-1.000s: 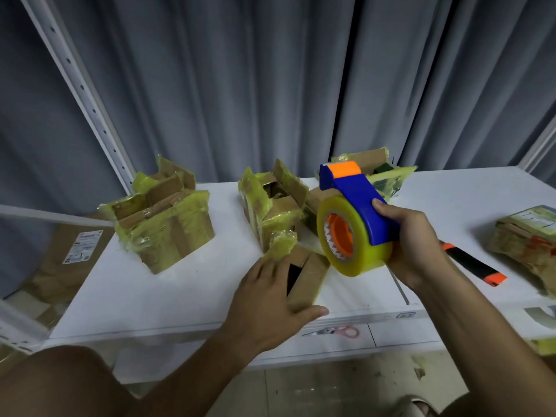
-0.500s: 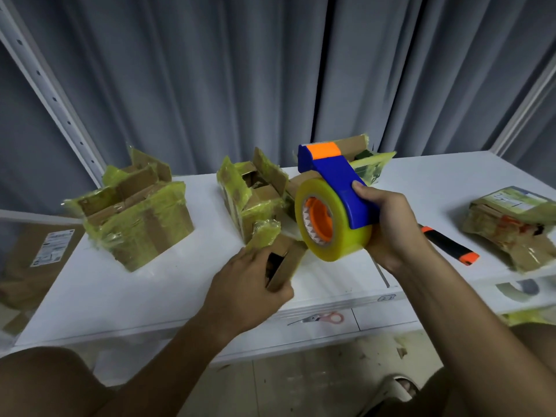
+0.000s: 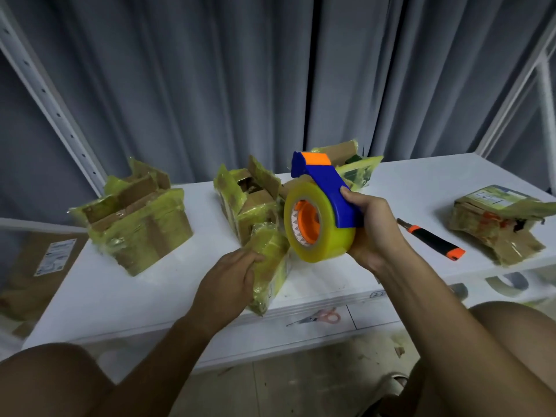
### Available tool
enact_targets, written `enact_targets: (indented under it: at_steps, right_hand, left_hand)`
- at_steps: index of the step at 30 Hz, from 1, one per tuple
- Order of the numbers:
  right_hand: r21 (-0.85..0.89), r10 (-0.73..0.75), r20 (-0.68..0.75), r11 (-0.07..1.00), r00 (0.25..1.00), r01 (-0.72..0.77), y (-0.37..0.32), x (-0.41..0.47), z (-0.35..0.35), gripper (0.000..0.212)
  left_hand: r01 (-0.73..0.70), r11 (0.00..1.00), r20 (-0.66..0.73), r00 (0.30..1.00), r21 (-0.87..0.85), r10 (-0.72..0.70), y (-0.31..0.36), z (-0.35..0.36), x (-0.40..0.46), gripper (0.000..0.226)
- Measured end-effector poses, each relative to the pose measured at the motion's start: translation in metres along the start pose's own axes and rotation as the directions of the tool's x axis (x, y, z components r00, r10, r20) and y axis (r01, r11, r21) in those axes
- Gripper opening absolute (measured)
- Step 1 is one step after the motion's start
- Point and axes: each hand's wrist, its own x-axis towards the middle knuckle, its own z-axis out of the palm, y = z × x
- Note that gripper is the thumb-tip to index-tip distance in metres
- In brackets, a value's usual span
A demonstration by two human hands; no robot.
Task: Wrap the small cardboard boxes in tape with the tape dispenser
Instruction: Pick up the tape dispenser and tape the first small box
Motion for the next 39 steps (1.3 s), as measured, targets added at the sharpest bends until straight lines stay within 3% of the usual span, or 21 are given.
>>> enact_targets:
  at_steps: [5,9,13,16,21,27,30,34,37,39]
  right_hand:
    - [0.078,0.108,0.056,0.991,0.993,-0.113,0.0,-0.001,-0.001,0.029]
    - [0.155,0.242,0.088,0.955,0.966,-0.253,-0.005,-0.002,-0.009,0.033]
    - [0.142,0.337,0.156,0.923,0.929,-0.358,-0.002,-0.001,-0.013,0.036]
    - [0.137,0.359,0.163,0.914,0.919,-0.381,0.005,0.002,-0.012,0.039]
    - [0.104,0.366,0.14,0.918,0.92,-0.382,0.018,0.01,-0.008,0.036]
    - [-0.15,0.337,0.21,0.939,0.918,-0.31,0.018,0.025,0.004,0.027]
    - [-0.334,0.392,0.252,0.893,0.885,-0.3,0.015,0.035,0.005,0.06]
    - [-0.464,0.403,0.189,0.841,0.896,-0.28,0.006,0.046,0.013,0.038]
    - [-0.549,0.418,0.199,0.797,0.886,-0.253,0.0,0.054,0.019,0.036]
    - [-0.632,0.416,0.226,0.751,0.881,-0.192,-0.006,0.057,0.022,0.036]
  left_hand:
    - [-0.03,0.992,0.086,0.996,0.125,0.019,-0.005,0.012,-0.011,0.064]
    - [-0.127,0.989,0.135,0.984,0.071,0.116,-0.02,-0.003,-0.011,0.049]
    - [-0.202,0.979,0.097,0.975,0.002,0.201,-0.037,-0.018,-0.011,0.051]
    - [-0.157,0.984,0.097,0.981,-0.088,0.165,-0.037,-0.018,-0.01,0.044]
    - [0.04,0.968,0.073,0.997,-0.248,-0.022,-0.029,-0.024,0.003,0.022]
    - [0.031,0.998,0.044,0.999,-0.059,-0.028,-0.045,-0.016,0.0,0.027]
    - [0.042,0.972,0.049,0.998,-0.233,-0.032,-0.049,-0.015,0.001,0.028]
    - [0.095,0.906,0.013,0.995,-0.412,-0.098,-0.051,-0.015,-0.001,0.024]
    - [0.186,0.828,0.138,0.982,-0.53,-0.132,-0.052,-0.016,0.0,0.033]
    - [0.323,0.692,0.262,0.945,-0.646,-0.197,-0.05,-0.021,0.004,0.026]
